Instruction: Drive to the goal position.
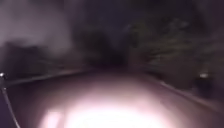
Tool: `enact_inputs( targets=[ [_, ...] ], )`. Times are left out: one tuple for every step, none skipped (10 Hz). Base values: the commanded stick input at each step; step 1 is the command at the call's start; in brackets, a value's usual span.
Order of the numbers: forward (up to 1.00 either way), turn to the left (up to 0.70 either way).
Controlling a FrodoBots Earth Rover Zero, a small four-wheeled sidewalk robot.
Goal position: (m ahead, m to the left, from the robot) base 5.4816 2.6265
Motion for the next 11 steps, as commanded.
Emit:
enact_inputs(
  targets=[
    [0.50,0.00],
    [0.50,0.00],
    [0.50,0.00],
    [0.50,0.00],
    [0.50,0.00],
    [0.50,0.00],
    [0.50,0.00],
    [0.50,0.00],
    [0.50,0.00],
    [0.50,0.00],
    [0.50,0.00]
  ],
)
